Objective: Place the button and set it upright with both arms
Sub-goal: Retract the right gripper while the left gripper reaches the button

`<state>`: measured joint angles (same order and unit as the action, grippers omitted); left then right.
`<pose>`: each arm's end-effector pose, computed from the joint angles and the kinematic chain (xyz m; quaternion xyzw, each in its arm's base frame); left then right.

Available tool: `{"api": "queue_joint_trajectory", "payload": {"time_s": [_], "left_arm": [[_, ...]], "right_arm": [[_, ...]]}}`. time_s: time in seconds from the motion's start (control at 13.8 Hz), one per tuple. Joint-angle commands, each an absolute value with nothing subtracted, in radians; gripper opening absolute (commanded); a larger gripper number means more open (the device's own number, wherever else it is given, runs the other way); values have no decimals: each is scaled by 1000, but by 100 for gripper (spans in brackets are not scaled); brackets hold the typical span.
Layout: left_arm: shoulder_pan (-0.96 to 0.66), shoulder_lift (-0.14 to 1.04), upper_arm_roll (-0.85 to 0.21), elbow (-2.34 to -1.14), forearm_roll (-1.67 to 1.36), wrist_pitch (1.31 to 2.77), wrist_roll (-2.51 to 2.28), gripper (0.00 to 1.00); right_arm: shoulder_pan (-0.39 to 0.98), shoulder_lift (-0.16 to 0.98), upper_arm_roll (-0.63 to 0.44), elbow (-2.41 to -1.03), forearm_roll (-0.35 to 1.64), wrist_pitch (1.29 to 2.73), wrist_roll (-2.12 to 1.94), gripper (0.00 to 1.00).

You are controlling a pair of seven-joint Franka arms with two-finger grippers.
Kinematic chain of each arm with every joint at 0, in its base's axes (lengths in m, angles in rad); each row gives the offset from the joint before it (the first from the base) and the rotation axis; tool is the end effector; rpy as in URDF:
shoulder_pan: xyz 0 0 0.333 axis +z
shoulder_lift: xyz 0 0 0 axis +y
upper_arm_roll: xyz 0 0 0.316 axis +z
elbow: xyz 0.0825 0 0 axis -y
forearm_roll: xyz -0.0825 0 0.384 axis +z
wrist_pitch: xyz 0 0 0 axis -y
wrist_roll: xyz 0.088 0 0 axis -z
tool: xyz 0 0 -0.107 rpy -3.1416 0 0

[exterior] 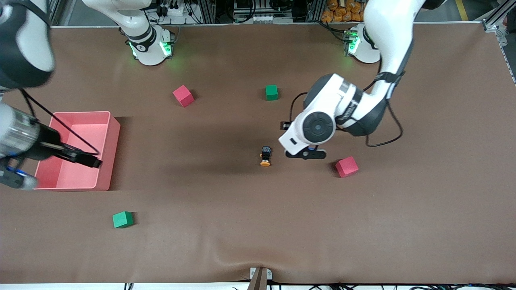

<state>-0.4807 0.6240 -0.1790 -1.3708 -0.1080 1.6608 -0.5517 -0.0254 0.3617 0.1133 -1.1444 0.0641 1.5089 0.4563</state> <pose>0.5478 -0.4094 0.3354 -0.9807 0.0316 0.1928 0.0043 0.6527 0.0492 0.6015 -0.9815 0.1845 0.0114 0.0508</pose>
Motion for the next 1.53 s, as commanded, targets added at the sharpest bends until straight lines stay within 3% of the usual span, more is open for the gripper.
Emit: {"api": "queue_joint_trajectory", "payload": {"time_s": [0.0,0.36,0.65,1.24,1.45], "left_arm": [[-529,712,-164,-1298,-112,1730,-569,100],[-549,791,-173,-1295,-130,1864,-561,100],[-569,876,-178,-1209,-138,1901,-563,100],[-581,923,-175,-1206,-149,1977,-568,93],[-586,951,-173,-1200,-150,1994,-568,92]], "right_arm": [[-40,220,140,-1245,61,1470,463,100],[-23,-98,126,-1670,49,1641,427,100],[-24,-130,77,-1713,44,1637,295,100],[-31,-38,77,-1531,29,1609,163,100],[-29,-38,77,-1529,23,1589,160,100]]}}
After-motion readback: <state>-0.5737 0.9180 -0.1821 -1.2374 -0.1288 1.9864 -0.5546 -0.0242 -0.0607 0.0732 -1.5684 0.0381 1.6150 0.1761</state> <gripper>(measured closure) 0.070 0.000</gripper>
